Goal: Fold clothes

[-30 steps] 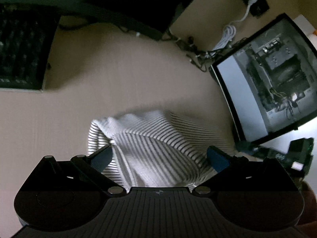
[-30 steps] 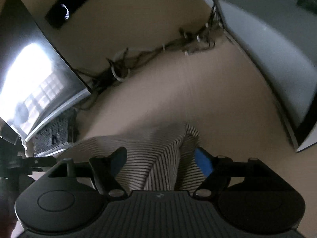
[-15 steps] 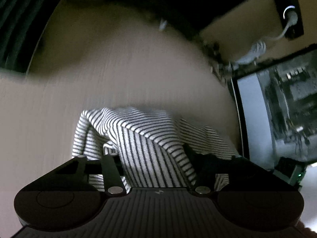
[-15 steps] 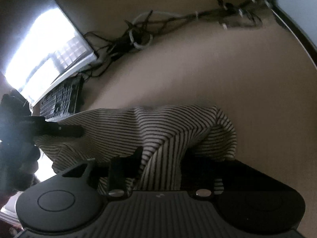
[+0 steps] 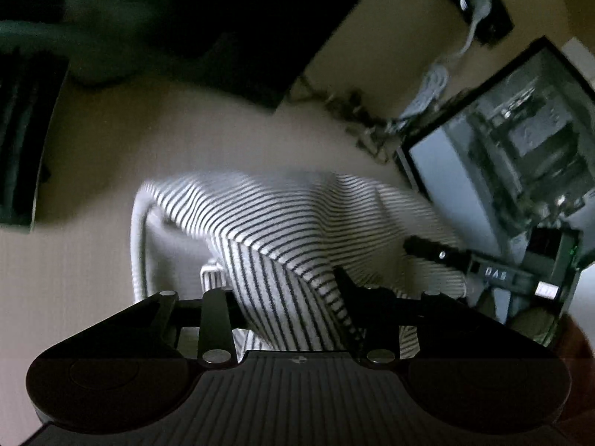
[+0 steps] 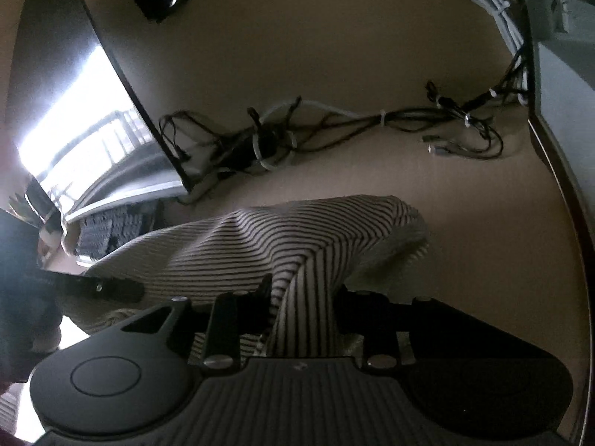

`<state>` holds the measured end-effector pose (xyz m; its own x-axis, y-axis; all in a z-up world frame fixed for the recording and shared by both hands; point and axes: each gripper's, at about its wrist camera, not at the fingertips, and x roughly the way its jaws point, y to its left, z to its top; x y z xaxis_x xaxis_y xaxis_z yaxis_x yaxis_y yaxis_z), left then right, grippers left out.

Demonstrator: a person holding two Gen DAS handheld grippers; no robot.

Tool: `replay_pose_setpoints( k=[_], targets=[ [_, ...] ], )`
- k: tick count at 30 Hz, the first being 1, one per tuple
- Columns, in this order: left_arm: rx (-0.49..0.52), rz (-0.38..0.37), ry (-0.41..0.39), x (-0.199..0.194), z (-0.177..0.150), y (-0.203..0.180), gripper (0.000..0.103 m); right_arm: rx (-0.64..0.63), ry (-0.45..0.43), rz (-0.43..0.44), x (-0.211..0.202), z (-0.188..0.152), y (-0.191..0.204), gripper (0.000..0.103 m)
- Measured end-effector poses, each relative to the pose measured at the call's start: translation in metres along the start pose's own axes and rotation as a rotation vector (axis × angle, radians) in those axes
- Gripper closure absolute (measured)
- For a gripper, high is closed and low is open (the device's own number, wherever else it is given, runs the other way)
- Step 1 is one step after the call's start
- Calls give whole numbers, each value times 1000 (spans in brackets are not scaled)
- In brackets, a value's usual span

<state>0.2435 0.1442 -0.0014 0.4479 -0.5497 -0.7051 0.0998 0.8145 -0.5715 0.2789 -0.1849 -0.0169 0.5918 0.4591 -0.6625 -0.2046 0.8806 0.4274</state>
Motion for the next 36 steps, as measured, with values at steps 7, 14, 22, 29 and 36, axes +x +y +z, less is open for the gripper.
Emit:
replay_pose_setpoints(
  k=[7, 14, 22, 29, 36],
  targets=[
    [-14, 58, 11, 13, -37, 15, 56, -81, 35, -123, 13, -37, -6, 57],
    [103, 222, -55, -17, -41, -5, 20, -234, -16, -343, -1, -46, 21, 12],
    [157, 116, -178, -24, -32, -45, 4, -254, -17, -453, 5, -59, 23, 0],
    [148, 134, -116, 19, -50, -38, 0, -142, -97, -480, 6, -75, 21, 0],
    [168, 117, -137, 27, -45, -32, 0, 60, -107, -441, 1, -82, 11, 0]
  ],
)
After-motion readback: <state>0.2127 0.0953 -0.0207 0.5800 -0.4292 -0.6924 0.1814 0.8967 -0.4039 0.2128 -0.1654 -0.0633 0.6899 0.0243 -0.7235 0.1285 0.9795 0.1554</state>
